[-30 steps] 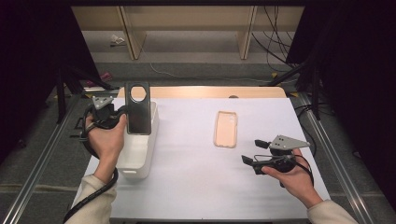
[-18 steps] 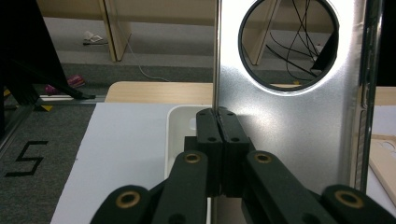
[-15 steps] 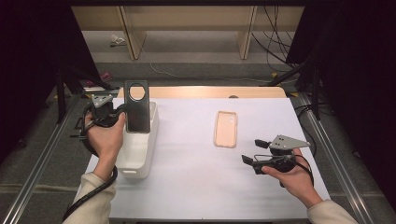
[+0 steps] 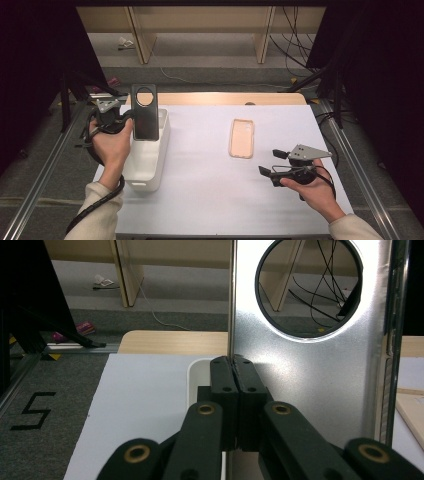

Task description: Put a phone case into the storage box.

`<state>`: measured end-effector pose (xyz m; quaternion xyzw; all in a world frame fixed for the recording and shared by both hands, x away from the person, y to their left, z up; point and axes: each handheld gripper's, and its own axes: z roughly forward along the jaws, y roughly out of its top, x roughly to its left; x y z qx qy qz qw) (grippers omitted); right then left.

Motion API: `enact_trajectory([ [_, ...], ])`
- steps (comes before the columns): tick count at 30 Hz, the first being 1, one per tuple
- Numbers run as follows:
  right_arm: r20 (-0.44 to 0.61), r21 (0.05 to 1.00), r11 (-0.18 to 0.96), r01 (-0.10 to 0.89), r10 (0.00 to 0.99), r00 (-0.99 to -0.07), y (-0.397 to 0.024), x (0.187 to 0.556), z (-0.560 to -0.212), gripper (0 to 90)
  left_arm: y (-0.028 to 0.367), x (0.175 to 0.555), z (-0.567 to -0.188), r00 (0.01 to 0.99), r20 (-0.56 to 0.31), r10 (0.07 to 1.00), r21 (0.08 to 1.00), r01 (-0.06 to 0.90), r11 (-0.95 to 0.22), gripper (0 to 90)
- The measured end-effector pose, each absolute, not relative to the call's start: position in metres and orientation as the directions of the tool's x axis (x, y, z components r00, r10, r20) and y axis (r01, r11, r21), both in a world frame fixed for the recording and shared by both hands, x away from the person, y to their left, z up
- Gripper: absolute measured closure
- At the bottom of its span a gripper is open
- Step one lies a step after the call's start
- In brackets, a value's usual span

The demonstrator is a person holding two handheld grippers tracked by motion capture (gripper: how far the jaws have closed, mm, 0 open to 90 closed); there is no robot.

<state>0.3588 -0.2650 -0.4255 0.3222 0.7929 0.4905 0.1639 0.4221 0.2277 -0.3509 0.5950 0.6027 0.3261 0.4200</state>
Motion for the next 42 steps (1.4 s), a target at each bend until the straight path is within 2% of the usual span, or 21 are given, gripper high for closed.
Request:
enact_trajectory([
  [42,0.056,0.884,0.312,0.349,0.669,-0.741,-0.265,0.359,-0.425,20.1,0.238,0.441,-0.365,0.019,-0.127,0.992,0.88,0.464,0.103,88.7],
])
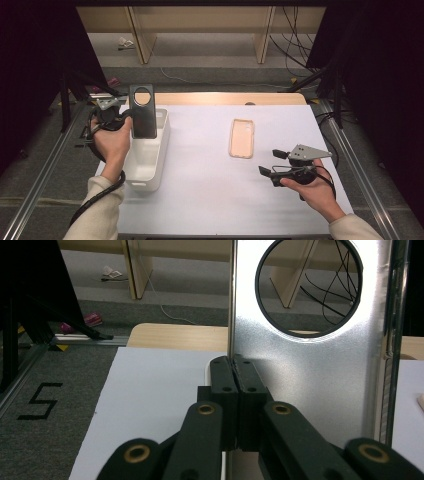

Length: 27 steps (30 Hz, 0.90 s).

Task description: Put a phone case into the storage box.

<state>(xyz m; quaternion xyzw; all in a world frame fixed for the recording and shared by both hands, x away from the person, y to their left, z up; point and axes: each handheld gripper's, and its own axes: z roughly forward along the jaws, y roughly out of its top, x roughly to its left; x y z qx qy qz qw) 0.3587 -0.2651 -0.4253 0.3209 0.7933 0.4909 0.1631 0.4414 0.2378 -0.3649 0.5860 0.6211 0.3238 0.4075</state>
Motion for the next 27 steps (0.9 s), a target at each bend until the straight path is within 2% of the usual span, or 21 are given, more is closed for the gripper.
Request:
enact_trajectory([
  [27,0.055,0.883,0.312,0.35,0.672,-0.739,-0.266,0.359,-0.425,20.2,0.233,0.467,-0.373,0.027,-0.111,0.993,0.867,0.491,0.084,88.7],
])
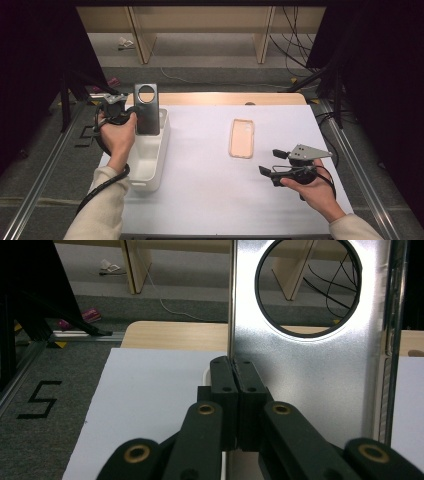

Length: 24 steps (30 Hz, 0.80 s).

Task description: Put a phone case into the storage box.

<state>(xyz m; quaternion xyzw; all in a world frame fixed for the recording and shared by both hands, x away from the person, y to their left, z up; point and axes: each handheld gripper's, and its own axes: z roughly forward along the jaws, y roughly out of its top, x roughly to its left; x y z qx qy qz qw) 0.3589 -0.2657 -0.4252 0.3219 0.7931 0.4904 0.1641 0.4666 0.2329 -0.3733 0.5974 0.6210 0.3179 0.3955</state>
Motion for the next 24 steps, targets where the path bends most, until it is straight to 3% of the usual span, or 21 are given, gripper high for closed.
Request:
enact_trajectory([
  [24,0.057,0.883,0.311,0.35,0.671,-0.74,-0.266,0.359,-0.425,20.3,0.233,0.482,-0.387,0.022,-0.097,0.995,0.853,0.516,0.071,88.7],
])
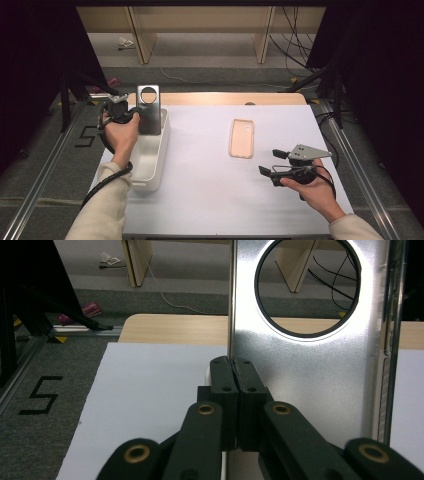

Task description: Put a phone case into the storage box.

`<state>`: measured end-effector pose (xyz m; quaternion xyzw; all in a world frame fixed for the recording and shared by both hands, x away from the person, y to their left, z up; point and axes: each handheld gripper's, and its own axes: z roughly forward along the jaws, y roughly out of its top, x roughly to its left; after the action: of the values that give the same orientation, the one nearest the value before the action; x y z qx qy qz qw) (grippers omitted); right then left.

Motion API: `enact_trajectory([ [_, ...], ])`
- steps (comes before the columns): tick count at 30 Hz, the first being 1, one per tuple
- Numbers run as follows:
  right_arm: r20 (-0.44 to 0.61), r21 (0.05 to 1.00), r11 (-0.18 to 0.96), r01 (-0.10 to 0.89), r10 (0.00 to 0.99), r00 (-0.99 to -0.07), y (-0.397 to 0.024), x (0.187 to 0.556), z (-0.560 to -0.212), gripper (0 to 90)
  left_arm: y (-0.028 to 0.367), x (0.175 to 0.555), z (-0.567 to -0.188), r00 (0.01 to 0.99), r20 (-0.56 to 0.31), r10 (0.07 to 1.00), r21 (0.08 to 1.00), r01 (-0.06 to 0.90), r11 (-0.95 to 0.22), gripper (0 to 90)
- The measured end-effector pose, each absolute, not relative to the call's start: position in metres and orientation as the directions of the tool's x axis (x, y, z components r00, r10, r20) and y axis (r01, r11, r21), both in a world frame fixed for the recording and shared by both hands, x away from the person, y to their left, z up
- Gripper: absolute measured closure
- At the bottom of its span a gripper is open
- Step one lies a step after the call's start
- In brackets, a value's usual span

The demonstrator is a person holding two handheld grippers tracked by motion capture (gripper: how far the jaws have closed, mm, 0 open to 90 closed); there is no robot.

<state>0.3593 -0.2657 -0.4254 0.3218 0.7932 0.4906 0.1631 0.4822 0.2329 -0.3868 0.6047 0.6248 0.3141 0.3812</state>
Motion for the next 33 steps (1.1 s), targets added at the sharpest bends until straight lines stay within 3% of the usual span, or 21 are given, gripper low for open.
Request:
enact_trajectory([
  [33,0.056,0.884,0.311,0.349,0.67,-0.74,-0.266,0.359,-0.425,20.4,0.23,0.502,-0.4,0.048,-0.067,0.997,0.842,0.539,0.031,88.7],
])
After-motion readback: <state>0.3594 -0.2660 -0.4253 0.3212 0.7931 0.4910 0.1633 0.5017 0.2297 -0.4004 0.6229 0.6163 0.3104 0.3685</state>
